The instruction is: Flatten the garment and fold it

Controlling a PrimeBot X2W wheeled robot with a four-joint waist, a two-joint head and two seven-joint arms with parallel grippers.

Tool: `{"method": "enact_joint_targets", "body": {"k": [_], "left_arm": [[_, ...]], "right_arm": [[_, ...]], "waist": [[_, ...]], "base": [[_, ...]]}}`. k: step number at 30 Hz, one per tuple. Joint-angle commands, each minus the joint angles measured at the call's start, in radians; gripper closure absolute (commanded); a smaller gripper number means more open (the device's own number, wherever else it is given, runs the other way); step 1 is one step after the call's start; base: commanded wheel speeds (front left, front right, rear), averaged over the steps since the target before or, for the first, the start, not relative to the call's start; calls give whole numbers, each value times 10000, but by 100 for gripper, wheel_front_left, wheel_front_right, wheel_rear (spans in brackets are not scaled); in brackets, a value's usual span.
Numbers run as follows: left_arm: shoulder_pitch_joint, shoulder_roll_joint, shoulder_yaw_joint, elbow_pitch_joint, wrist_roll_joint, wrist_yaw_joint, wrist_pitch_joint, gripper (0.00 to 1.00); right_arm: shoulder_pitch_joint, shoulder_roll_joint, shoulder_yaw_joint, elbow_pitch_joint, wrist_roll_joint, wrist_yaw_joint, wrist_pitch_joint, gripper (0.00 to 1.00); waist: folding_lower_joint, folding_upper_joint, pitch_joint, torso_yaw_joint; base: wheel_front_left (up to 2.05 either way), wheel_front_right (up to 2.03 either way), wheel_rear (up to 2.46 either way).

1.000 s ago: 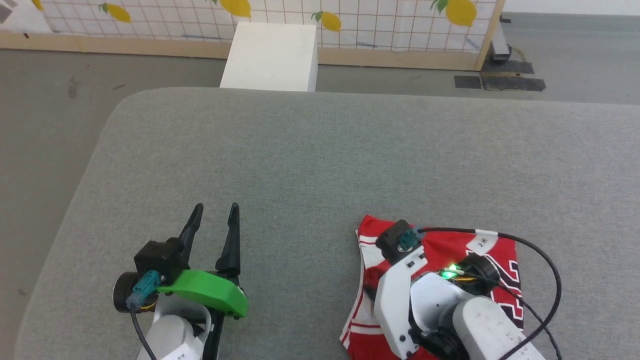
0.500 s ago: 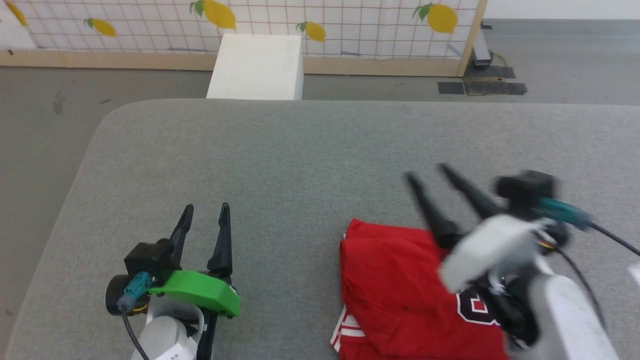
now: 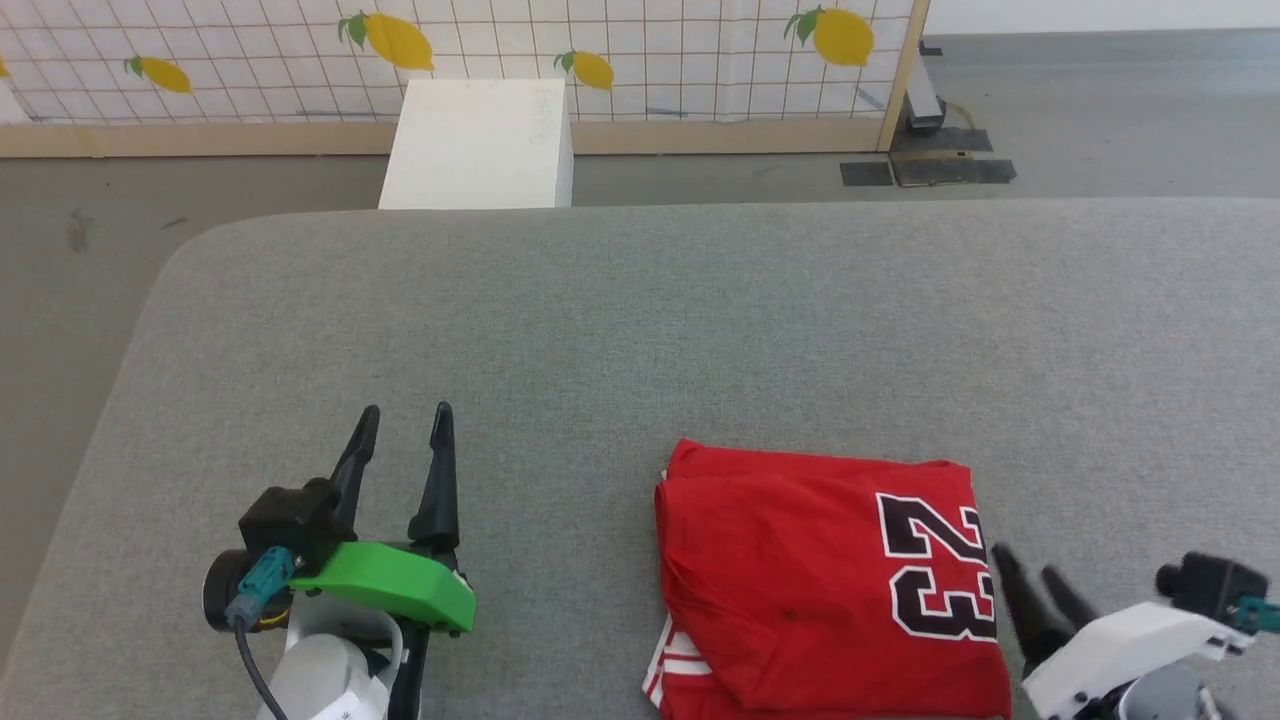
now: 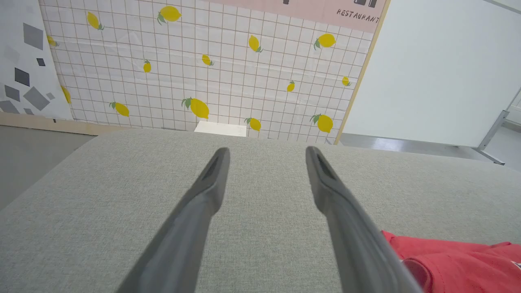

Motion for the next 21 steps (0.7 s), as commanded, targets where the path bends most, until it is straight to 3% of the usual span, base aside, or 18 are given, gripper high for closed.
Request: {"method": "enact_joint_targets", "body": {"k": [1,5,11,12,15,16,21], "left_arm": [[63,-28,12,-36,39,-68,-45,0],[35,-28,-26,-19,11,-69,-45,0],[35,-28,-81,-6,-35,-67,-45,0],[44,-28,-82,-5,-38,-65,-45,0],[94,-28,-77,-4,-51,-65,-45,0],[109,-28,-71,-7,-52,-65,-45,0],[220,-26,116,-183,33,-38,-45,0]], "right_arm": [[-169,6,61,279,286,-13,195,0],[-638,6,426,1278,1215,-13,730,0],[-1299,6,799,2553,1421,-13,1303,0],[-1370,6,840,2690,1451,-13,1384,5],[-1572,6,1008,2881,1246,-13,1529,91],[-1621,6,1029,2861,1119,-13,1529,100],[-1961,7,1559,2034,-545,-13,1778,100]], "waist": [[0,0,26,-11],[0,0,42,3],[0,0,-10,55],[0,0,-25,54],[0,0,-64,27],[0,0,-68,7],[0,0,80,-461]], "base": [[0,0,0],[0,0,0],[0,0,0],[0,0,0],[0,0,0],[0,0,0],[0,0,0]]}}
